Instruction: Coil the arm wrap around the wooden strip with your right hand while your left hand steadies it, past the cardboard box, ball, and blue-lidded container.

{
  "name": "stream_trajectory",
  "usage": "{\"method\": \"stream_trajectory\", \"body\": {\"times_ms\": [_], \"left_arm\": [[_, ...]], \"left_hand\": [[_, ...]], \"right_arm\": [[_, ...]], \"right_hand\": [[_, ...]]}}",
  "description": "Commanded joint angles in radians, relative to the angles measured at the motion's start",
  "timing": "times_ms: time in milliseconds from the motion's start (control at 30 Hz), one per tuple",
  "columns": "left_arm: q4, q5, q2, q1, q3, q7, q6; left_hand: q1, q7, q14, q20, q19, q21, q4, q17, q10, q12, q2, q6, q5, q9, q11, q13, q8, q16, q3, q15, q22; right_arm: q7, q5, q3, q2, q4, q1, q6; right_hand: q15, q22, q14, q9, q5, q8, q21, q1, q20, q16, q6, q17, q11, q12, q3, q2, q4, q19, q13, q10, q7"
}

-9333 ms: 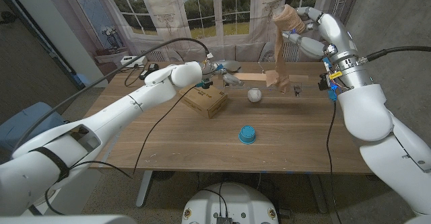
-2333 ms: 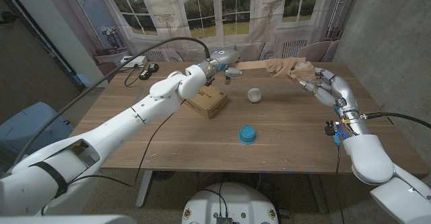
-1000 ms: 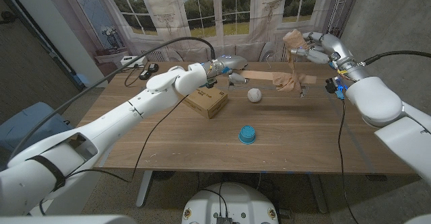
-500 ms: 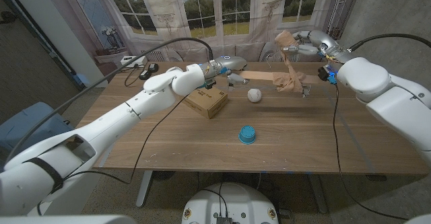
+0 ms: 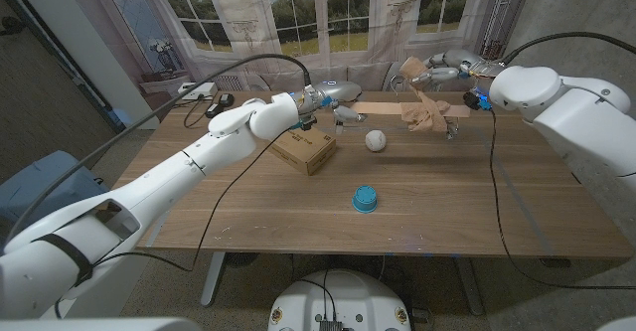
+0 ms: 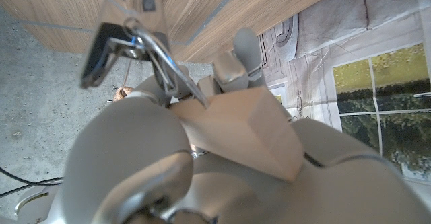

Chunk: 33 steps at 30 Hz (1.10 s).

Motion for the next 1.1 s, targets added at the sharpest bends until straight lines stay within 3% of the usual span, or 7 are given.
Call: {"method": "stream_trajectory", "body": {"times_ms": [33, 333, 567, 700, 767, 900, 1100], "left_arm": [[-0.01, -0.013, 0.004, 0.003, -0.009, -0.004, 0.001], [-0.018, -0.014, 0.005, 0.005, -0.01, -0.007, 0.005], [-0.023, -0.012, 0.003, 0.005, -0.009, -0.009, 0.008], [-0.028, -0.009, 0.003, 0.007, -0.009, -0.01, 0.013], [-0.03, -0.009, 0.003, 0.008, -0.009, -0.009, 0.013], [-0.035, -0.007, 0.003, 0.01, -0.009, -0.009, 0.017], [-0.042, -0.002, 0.004, 0.013, -0.01, -0.008, 0.022]], "left_hand": [[-0.002, 0.033, 0.004, -0.049, -0.002, 0.002, -0.003, 0.001, 0.009, 0.004, 0.001, -0.022, 0.001, 0.002, -0.033, 0.001, 0.006, -0.003, 0.0, 0.001, 0.001], [-0.002, 0.031, 0.004, -0.05, -0.001, 0.001, -0.004, 0.008, 0.01, 0.005, 0.001, -0.022, 0.0, -0.001, -0.035, 0.001, 0.006, 0.0, 0.0, 0.001, -0.001], [-0.002, 0.034, 0.004, -0.051, -0.001, 0.003, -0.005, 0.003, 0.011, 0.005, 0.0, -0.023, -0.002, -0.001, -0.038, 0.001, 0.007, -0.004, 0.0, 0.0, 0.0], [-0.002, 0.033, 0.005, -0.05, 0.0, 0.003, -0.004, 0.006, 0.011, 0.005, 0.0, -0.024, -0.003, 0.0, -0.033, 0.001, 0.009, -0.003, 0.0, 0.001, 0.001], [-0.003, 0.032, 0.006, -0.05, -0.001, 0.003, -0.004, 0.003, 0.015, 0.006, 0.0, -0.024, -0.003, -0.002, -0.034, 0.001, 0.009, -0.004, 0.0, 0.001, 0.002], [-0.003, 0.033, 0.005, -0.05, -0.002, 0.003, -0.004, 0.006, 0.011, 0.005, 0.0, -0.027, -0.004, -0.007, -0.033, 0.001, 0.005, -0.003, -0.001, 0.001, 0.004], [-0.002, 0.032, 0.006, -0.051, -0.002, 0.004, -0.005, 0.007, 0.009, 0.004, 0.001, -0.025, -0.004, 0.001, -0.032, 0.001, 0.013, -0.003, 0.0, 0.001, 0.006]], "right_arm": [[0.151, 0.07, -0.194, -0.08, 0.04, 0.245, -0.178], [0.226, 0.08, -0.271, -0.102, 0.054, 0.334, -0.219], [0.227, 0.095, -0.274, -0.115, 0.049, 0.341, -0.227], [0.227, 0.11, -0.27, -0.121, 0.044, 0.342, -0.244], [0.224, 0.121, -0.259, -0.128, 0.044, 0.333, -0.232], [0.238, 0.13, -0.262, -0.137, 0.044, 0.339, -0.232], [0.255, 0.184, -0.227, -0.148, 0.064, 0.314, -0.202]], "right_hand": [[-0.088, 0.002, -0.029, 0.0, -0.002, 0.009, 0.004, 0.043, 0.01, -0.018, 0.435, -0.009, -0.044, -0.001, 0.028, 0.09, 0.016, -0.006, 0.003, 0.279, -0.027], [-0.073, 0.0, -0.053, -0.007, -0.008, -0.01, 0.003, 0.049, 0.013, -0.045, 0.406, -0.031, -0.036, -0.016, 0.033, 0.097, 0.015, -0.018, -0.002, 0.241, -0.024], [-0.065, -0.001, -0.055, -0.024, -0.013, -0.023, 0.002, 0.048, 0.012, -0.049, 0.416, -0.041, -0.015, -0.046, 0.034, 0.105, 0.019, -0.029, -0.017, 0.188, -0.02], [-0.061, -0.002, -0.053, -0.063, -0.017, -0.09, 0.005, 0.045, 0.011, -0.042, 0.327, -0.044, -0.017, -0.059, 0.03, 0.1, 0.022, -0.029, -0.037, 0.205, -0.033], [-0.044, -0.003, -0.093, -0.098, -0.02, -0.149, 0.002, 0.006, 0.022, -0.065, 0.248, -0.064, -0.006, -0.091, 0.004, 0.076, 0.04, -0.043, -0.054, 0.169, -0.019], [-0.027, -0.005, -0.13, -0.123, -0.019, -0.176, -0.003, -0.039, 0.03, -0.097, 0.229, -0.097, 0.01, -0.119, -0.027, 0.038, 0.052, -0.049, -0.068, 0.136, -0.008], [0.038, -0.01, -0.241, -0.149, -0.001, -0.209, -0.048, -0.197, 0.064, -0.157, 0.164, -0.167, 0.045, -0.21, -0.135, -0.045, 0.109, -0.086, -0.109, 0.042, 0.025]]}}
